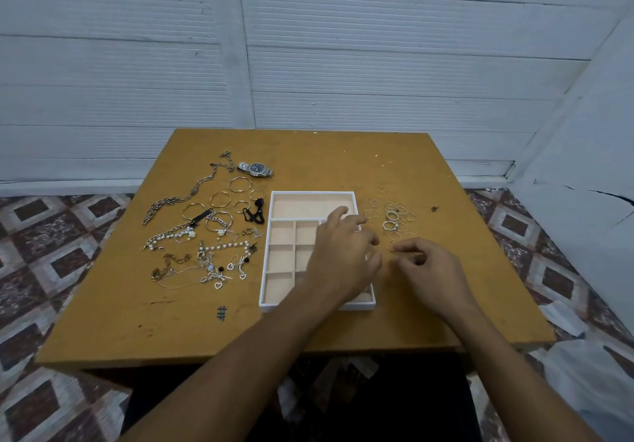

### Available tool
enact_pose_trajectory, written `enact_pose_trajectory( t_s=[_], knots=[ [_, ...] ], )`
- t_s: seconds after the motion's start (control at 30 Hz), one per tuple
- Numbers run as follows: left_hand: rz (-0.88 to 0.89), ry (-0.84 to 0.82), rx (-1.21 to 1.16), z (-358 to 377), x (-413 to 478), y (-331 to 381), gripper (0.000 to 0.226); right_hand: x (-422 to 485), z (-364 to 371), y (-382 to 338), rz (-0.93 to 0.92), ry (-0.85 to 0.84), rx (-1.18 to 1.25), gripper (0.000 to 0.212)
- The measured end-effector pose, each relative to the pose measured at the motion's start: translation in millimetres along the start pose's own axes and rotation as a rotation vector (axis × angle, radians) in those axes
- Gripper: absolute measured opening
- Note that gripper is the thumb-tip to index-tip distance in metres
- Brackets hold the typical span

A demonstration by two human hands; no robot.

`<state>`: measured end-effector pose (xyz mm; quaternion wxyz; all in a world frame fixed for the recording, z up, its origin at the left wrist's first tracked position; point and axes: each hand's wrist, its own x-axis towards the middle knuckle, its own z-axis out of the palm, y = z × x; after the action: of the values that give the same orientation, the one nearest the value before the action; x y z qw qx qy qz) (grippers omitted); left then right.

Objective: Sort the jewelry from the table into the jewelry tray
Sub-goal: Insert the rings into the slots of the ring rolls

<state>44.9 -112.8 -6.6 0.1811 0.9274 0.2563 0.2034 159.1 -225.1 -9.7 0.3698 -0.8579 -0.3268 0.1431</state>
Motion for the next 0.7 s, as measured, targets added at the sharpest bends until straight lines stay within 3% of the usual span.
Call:
enact_pose_trajectory(
  t_s=[0.2, 0.7],
  knots=[
    [-0.079, -0.231, 0.170, 21.6, 33.3, 21.6, 0.038, 13.1, -10.6, 18.6, 0.019, 0.111, -0.133, 0.019],
    [-0.142, -0.293, 0.203, 37.6, 54.7, 28.9, 0.022, 26.7, -9.3, 30.7, 0.020, 0.089, -0.213, 0.011]
  ],
)
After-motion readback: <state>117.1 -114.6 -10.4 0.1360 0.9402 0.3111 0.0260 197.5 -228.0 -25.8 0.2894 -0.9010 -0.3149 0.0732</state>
